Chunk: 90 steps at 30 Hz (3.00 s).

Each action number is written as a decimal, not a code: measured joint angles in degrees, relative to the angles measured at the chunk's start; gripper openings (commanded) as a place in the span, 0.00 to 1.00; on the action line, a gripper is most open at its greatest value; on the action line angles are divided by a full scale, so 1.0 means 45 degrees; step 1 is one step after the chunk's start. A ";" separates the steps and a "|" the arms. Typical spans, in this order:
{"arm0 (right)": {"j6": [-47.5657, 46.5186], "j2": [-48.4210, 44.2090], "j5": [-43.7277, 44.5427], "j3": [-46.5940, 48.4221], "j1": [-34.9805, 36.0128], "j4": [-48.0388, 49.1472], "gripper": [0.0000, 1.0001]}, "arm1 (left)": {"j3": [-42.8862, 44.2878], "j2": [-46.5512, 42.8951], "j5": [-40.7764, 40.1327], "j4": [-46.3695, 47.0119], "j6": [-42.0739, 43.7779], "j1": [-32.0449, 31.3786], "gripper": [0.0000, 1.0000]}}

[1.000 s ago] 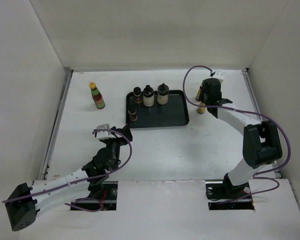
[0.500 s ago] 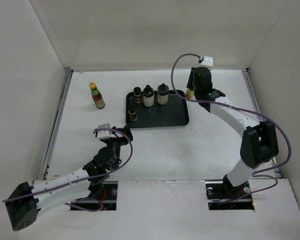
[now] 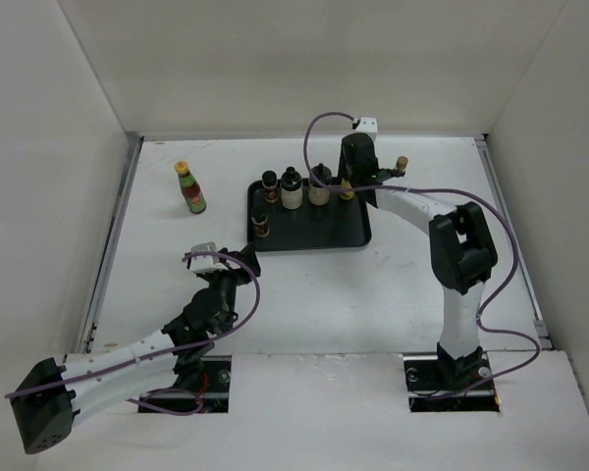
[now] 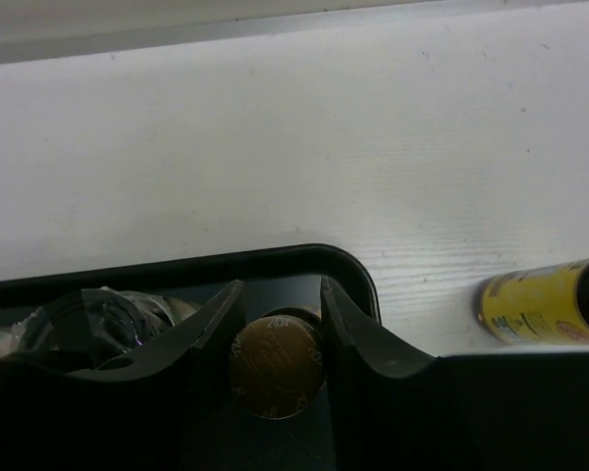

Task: Organize the condiment bottles

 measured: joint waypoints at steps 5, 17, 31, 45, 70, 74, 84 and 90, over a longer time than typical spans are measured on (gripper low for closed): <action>0.0131 0.0087 0.0005 0.0364 0.0160 -0.0010 0.34 | 0.0000 0.0053 0.0000 0.0010 -0.0005 0.0000 0.66; 0.0374 0.0495 0.0228 0.0505 0.0646 0.0301 0.71 | 0.0000 0.0199 0.0053 0.0044 -0.0044 0.0000 0.66; 0.0549 -0.3274 0.0194 -0.0918 -0.0777 0.0437 0.89 | 0.0000 0.0243 0.0141 0.0083 -0.0049 -0.0010 0.66; 0.0340 -0.1622 -0.0316 -0.1763 -0.3298 0.0316 0.68 | 0.0000 0.0350 0.0151 0.0097 -0.0083 0.0000 0.66; -0.0505 -0.3308 -0.0058 -0.2579 -0.1020 0.0971 0.33 | 0.0000 0.0665 0.0238 0.0092 -0.0364 0.0058 0.66; -0.0403 -0.2725 -0.0121 -0.2395 -0.0758 0.1049 0.33 | 0.0000 0.0578 0.0238 0.0092 -0.0374 0.0131 0.66; -0.0117 -0.1549 -0.0097 -0.1656 -0.0330 0.1161 0.33 | 0.0000 0.0583 0.0243 0.0092 -0.0374 0.0185 0.66; -0.0063 -0.0952 -0.0029 -0.1632 -0.0223 0.1447 0.37 | 0.0000 0.0597 0.0243 0.0092 -0.0374 0.0185 0.66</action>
